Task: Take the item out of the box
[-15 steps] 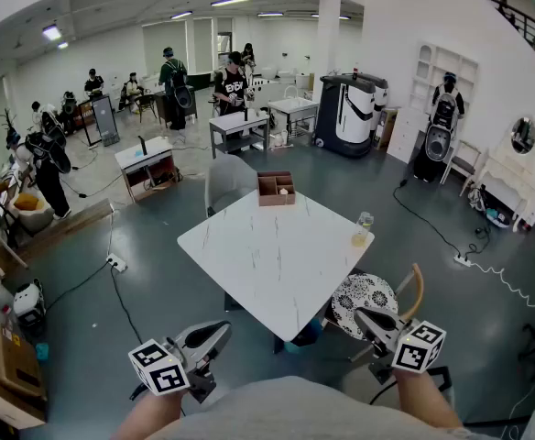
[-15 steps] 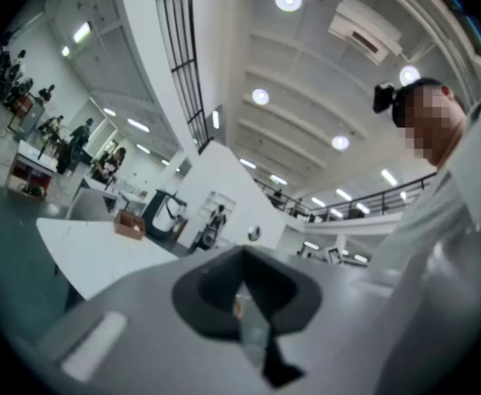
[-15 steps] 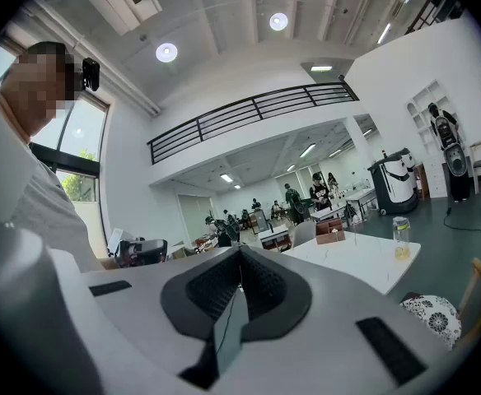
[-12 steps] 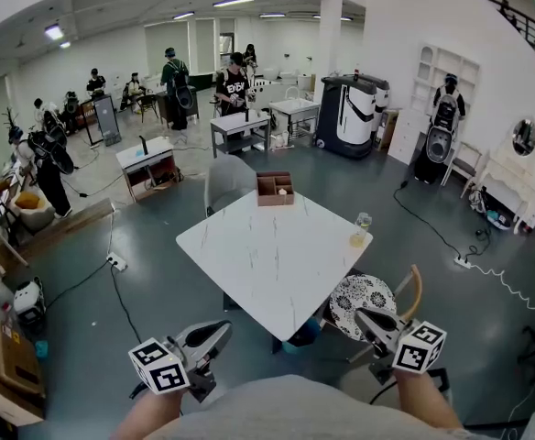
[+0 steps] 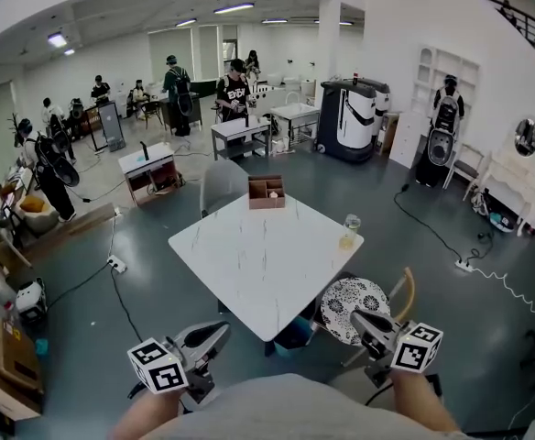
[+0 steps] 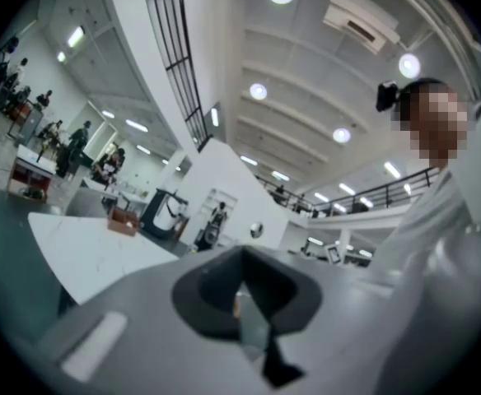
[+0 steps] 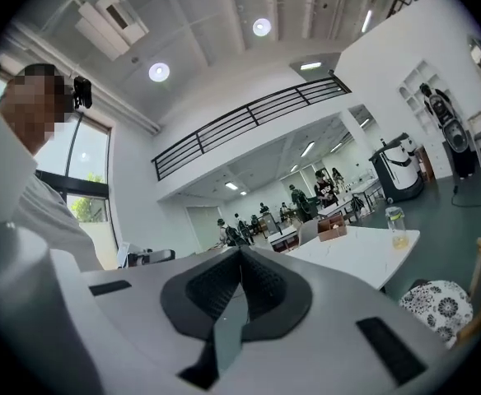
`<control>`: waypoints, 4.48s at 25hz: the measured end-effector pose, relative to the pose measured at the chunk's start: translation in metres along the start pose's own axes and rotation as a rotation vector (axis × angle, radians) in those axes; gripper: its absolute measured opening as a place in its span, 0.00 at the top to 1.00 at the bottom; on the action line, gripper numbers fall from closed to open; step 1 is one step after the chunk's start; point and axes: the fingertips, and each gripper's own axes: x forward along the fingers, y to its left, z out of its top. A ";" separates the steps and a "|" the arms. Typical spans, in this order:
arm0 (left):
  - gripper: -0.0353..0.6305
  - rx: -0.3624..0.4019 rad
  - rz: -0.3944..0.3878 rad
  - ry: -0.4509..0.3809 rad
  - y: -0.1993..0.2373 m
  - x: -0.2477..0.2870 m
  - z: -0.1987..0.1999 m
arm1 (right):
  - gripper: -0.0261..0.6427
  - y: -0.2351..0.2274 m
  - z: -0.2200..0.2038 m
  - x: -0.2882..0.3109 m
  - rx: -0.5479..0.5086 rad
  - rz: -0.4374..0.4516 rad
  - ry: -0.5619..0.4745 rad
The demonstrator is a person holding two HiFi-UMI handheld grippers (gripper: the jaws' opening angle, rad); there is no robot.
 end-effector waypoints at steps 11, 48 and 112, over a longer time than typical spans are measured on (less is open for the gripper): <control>0.95 0.006 0.076 0.018 -0.013 0.036 -0.018 | 0.95 -0.027 0.003 -0.013 -0.023 0.051 0.014; 0.95 -0.089 -0.153 0.106 0.353 0.124 0.079 | 0.95 -0.154 0.057 0.304 -0.113 -0.291 0.128; 0.95 0.118 0.180 0.175 0.597 0.294 -0.010 | 0.69 -0.590 0.000 0.629 -0.015 -0.519 1.003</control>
